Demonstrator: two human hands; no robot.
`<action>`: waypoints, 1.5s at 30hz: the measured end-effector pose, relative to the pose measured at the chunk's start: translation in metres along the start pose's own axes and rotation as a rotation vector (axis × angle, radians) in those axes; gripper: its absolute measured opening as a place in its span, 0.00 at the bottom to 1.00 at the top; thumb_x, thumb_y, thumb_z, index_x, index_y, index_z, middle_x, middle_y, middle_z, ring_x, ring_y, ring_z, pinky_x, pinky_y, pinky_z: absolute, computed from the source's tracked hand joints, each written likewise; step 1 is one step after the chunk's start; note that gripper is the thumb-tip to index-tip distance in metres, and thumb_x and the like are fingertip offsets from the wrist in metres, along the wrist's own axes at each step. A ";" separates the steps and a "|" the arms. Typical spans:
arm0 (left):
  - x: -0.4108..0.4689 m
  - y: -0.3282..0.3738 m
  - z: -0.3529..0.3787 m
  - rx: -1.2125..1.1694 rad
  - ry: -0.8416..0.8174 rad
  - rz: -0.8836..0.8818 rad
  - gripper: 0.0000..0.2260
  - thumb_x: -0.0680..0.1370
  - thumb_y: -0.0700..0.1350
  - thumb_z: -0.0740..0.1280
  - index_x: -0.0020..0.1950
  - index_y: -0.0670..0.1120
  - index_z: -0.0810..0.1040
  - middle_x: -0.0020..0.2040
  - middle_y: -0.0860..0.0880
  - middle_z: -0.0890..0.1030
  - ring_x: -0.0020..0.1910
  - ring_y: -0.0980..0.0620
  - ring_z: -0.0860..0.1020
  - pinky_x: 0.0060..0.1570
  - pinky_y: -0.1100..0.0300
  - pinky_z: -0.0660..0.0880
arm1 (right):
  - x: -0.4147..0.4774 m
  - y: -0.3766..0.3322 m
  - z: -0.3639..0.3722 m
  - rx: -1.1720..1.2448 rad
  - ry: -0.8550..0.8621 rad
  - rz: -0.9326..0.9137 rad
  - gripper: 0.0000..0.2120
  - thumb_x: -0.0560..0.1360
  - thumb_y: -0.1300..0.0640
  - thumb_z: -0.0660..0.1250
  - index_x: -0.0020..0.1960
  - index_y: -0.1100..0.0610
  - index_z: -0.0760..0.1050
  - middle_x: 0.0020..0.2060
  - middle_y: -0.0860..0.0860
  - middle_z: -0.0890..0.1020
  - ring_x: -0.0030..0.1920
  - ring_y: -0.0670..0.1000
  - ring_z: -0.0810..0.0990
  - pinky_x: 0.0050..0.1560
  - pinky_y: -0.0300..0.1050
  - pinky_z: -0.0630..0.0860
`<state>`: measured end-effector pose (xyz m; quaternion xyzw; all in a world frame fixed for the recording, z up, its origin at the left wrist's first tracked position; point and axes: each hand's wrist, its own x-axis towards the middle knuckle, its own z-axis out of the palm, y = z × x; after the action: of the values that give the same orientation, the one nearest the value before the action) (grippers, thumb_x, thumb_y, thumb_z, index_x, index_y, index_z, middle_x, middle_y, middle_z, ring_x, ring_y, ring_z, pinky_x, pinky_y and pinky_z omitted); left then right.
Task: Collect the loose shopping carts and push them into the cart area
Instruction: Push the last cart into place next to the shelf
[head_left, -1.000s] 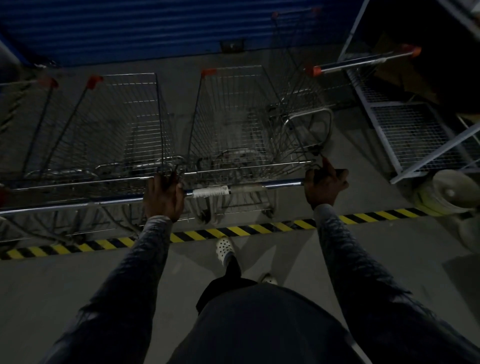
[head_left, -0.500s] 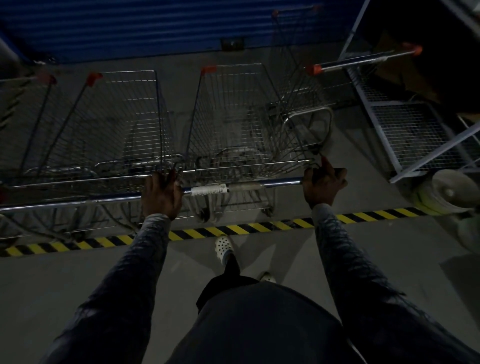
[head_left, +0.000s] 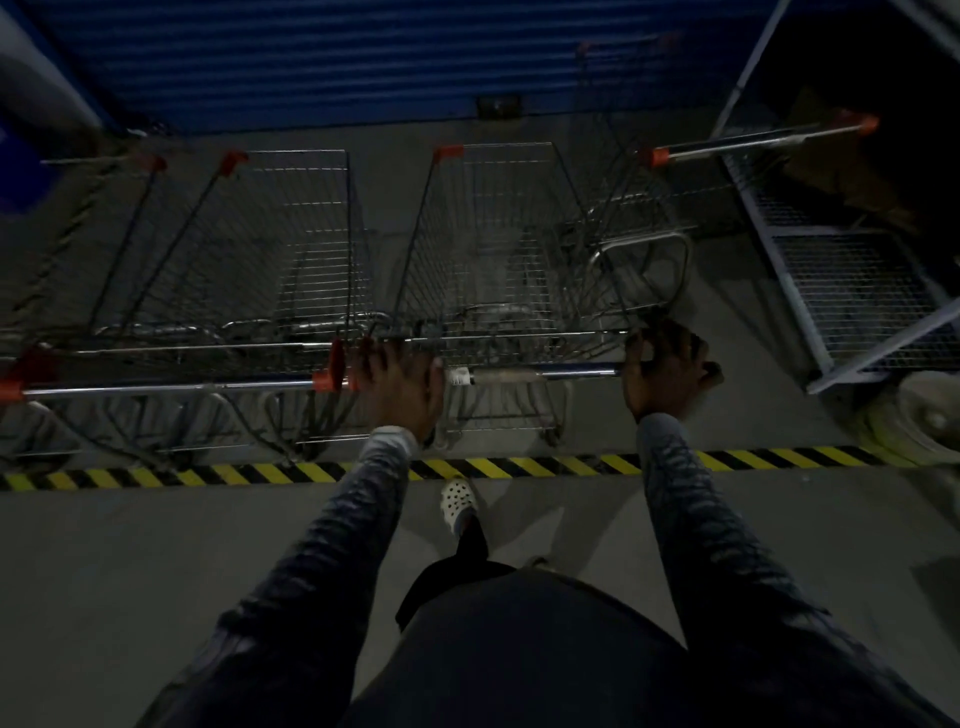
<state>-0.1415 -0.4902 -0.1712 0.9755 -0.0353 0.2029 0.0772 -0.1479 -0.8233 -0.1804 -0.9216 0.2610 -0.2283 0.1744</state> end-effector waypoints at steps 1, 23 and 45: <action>0.000 0.009 0.000 -0.021 0.004 0.033 0.14 0.81 0.54 0.59 0.55 0.47 0.80 0.62 0.33 0.76 0.58 0.32 0.73 0.63 0.36 0.68 | 0.001 -0.001 -0.001 0.008 -0.007 0.004 0.23 0.80 0.39 0.54 0.60 0.50 0.80 0.67 0.51 0.77 0.66 0.59 0.70 0.63 0.61 0.61; 0.014 0.079 0.011 -0.094 -0.076 0.000 0.20 0.82 0.56 0.56 0.61 0.44 0.78 0.64 0.35 0.74 0.62 0.34 0.69 0.64 0.37 0.61 | 0.003 0.054 -0.025 0.135 0.026 -0.010 0.09 0.82 0.47 0.63 0.57 0.49 0.80 0.67 0.52 0.76 0.67 0.57 0.69 0.62 0.58 0.59; 0.296 0.278 0.150 -0.120 -0.613 -0.097 0.23 0.79 0.55 0.66 0.71 0.46 0.73 0.78 0.34 0.57 0.78 0.33 0.52 0.75 0.35 0.50 | 0.243 0.158 0.018 0.172 -0.099 0.146 0.19 0.82 0.41 0.58 0.62 0.51 0.79 0.65 0.51 0.78 0.68 0.56 0.70 0.62 0.58 0.58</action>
<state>0.1601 -0.8004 -0.1506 0.9855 -0.0222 -0.1069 0.1302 -0.0173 -1.0830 -0.1847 -0.8919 0.2981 -0.1906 0.2816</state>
